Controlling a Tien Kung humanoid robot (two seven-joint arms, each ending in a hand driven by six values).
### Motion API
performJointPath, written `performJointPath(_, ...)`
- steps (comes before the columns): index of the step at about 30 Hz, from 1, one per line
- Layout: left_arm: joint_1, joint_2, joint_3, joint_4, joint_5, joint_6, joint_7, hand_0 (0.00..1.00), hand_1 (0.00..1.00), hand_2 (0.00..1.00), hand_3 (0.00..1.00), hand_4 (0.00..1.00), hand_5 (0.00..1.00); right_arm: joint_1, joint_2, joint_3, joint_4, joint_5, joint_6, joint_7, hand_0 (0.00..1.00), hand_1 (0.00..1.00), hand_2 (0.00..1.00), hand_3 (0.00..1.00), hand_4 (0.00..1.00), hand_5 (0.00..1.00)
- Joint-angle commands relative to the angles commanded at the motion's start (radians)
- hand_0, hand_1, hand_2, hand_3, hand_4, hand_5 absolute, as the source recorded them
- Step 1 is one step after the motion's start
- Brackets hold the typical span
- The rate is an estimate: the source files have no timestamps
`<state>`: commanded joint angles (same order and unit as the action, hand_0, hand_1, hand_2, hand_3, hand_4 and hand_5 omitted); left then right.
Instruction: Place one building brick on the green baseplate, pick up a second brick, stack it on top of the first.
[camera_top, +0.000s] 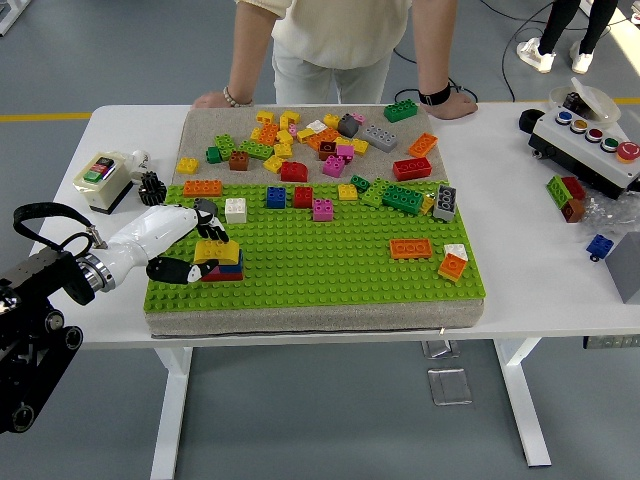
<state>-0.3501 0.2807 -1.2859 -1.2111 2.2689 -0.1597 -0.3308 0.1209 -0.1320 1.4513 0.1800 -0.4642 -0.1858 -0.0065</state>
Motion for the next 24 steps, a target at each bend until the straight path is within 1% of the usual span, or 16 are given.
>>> performJointPath(3,0.000,-0.001,-0.001,0.003,0.000,-0.002,-0.002,0.775,0.624,0.573,0.547,0.600,0.002,0.000,0.000,0.000,0.000,-0.001,0.000,-0.001,0.742,0.660,0.711,0.600,0.920,0.498)
performJointPath(4,0.000,-0.001,-0.001,0.003,0.000,-0.002,-0.002,0.783,0.629,0.579,0.553,0.627,0.002,0.000,0.000,0.000,0.000,-0.001,0.000,-0.001,0.742,0.660,0.711,0.600,0.920,0.498)
performJointPath(9,0.000,-0.002,-0.004,0.009,0.000,0.000,-0.002,0.783,0.629,0.579,0.553,0.627,0.002,0.001,0.000,-0.001,0.000,-0.001,0.000,-0.002,0.742,0.660,0.711,0.600,0.920,0.498)
performJointPath(10,0.000,-0.003,-0.005,0.009,0.000,0.001,-0.002,0.796,0.641,0.585,0.557,0.661,0.003,0.001,0.000,-0.001,0.000,-0.001,0.000,-0.002,0.743,0.658,0.711,0.600,0.919,0.499)
performJointPath(15,-0.002,-0.003,-0.008,0.013,0.000,0.004,-0.001,0.796,0.641,0.585,0.557,0.661,0.003,0.002,-0.001,-0.002,0.000,-0.001,-0.001,-0.002,0.743,0.658,0.711,0.600,0.919,0.499)
performJointPath(16,-0.002,-0.004,-0.009,0.013,0.000,0.004,-0.001,0.801,0.651,0.591,0.562,0.693,0.023,0.002,-0.001,-0.002,0.000,-0.001,-0.001,-0.002,0.741,0.659,0.711,0.599,0.920,0.497)
performJointPath(24,-0.003,-0.005,-0.011,0.013,0.000,0.002,-0.002,0.806,0.657,0.594,0.567,0.701,0.027,0.000,-0.001,-0.001,0.000,-0.001,0.001,-0.002,0.743,0.659,0.711,0.598,0.919,0.497)
